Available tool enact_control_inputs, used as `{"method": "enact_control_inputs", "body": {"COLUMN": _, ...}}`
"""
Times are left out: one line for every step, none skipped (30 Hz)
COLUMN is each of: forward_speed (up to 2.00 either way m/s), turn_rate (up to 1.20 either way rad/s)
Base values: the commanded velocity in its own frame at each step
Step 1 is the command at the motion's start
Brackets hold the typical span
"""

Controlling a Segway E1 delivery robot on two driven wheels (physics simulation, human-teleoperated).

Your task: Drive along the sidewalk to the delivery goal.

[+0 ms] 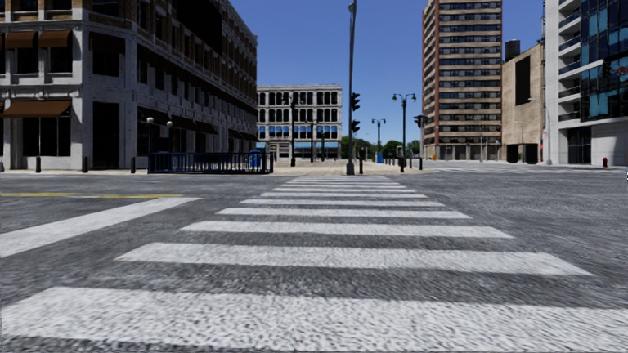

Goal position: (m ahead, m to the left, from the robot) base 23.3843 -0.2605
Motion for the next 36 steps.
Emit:
{"method": "enact_control_inputs", "body": {"forward_speed": 2.00, "turn_rate": -0.30}}
{"method": "enact_control_inputs", "body": {"forward_speed": 2.00, "turn_rate": -0.30}}
{"method": "enact_control_inputs", "body": {"forward_speed": 2.00, "turn_rate": -0.08}}
{"method": "enact_control_inputs", "body": {"forward_speed": 2.00, "turn_rate": -0.02}}
{"method": "enact_control_inputs", "body": {"forward_speed": 2.00, "turn_rate": 0.00}}
{"method": "enact_control_inputs", "body": {"forward_speed": 2.00, "turn_rate": 0.00}}
{"method": "enact_control_inputs", "body": {"forward_speed": 2.00, "turn_rate": 0.00}}
{"method": "enact_control_inputs", "body": {"forward_speed": 2.00, "turn_rate": 0.00}}
{"method": "enact_control_inputs", "body": {"forward_speed": 2.00, "turn_rate": 0.00}}
{"method": "enact_control_inputs", "body": {"forward_speed": 2.00, "turn_rate": 0.00}}
{"method": "enact_control_inputs", "body": {"forward_speed": 2.00, "turn_rate": 0.00}}
{"method": "enact_control_inputs", "body": {"forward_speed": 2.00, "turn_rate": 0.00}}
{"method": "enact_control_inputs", "body": {"forward_speed": 2.00, "turn_rate": 0.00}}
{"method": "enact_control_inputs", "body": {"forward_speed": 2.00, "turn_rate": 0.00}}
{"method": "enact_control_inputs", "body": {"forward_speed": 2.00, "turn_rate": 0.00}}
{"method": "enact_control_inputs", "body": {"forward_speed": 2.00, "turn_rate": 0.00}}
{"method": "enact_control_inputs", "body": {"forward_speed": 2.00, "turn_rate": 0.00}}
{"method": "enact_control_inputs", "body": {"forward_speed": 2.00, "turn_rate": -0.13}}
{"method": "enact_control_inputs", "body": {"forward_speed": 2.00, "turn_rate": -0.29}}
{"method": "enact_control_inputs", "body": {"forward_speed": 2.00, "turn_rate": -0.32}}
{"method": "enact_control_inputs", "body": {"forward_speed": 2.00, "turn_rate": -0.34}}
{"method": "enact_control_inputs", "body": {"forward_speed": 2.00, "turn_rate": -0.34}}
{"method": "enact_control_inputs", "body": {"forward_speed": 2.00, "turn_rate": -0.15}}
{"method": "enact_control_inputs", "body": {"forward_speed": 2.00, "turn_rate": -0.05}}
{"method": "enact_control_inputs", "body": {"forward_speed": 2.00, "turn_rate": -0.01}}
{"method": "enact_control_inputs", "body": {"forward_speed": 2.00, "turn_rate": -0.01}}
{"method": "enact_control_inputs", "body": {"forward_speed": 2.00, "turn_rate": 0.00}}
{"method": "enact_control_inputs", "body": {"forward_speed": 2.00, "turn_rate": 0.00}}
{"method": "enact_control_inputs", "body": {"forward_speed": 2.00, "turn_rate": 0.00}}
{"method": "enact_control_inputs", "body": {"forward_speed": 2.00, "turn_rate": 0.00}}
{"method": "enact_control_inputs", "body": {"forward_speed": 2.00, "turn_rate": 0.00}}
{"method": "enact_control_inputs", "body": {"forward_speed": 2.00, "turn_rate": 0.00}}
{"method": "enact_control_inputs", "body": {"forward_speed": 2.00, "turn_rate": 0.00}}
{"method": "enact_control_inputs", "body": {"forward_speed": 2.00, "turn_rate": 0.00}}
{"method": "enact_control_inputs", "body": {"forward_speed": 2.00, "turn_rate": 0.00}}
{"method": "enact_control_inputs", "body": {"forward_speed": 2.00, "turn_rate": 0.00}}
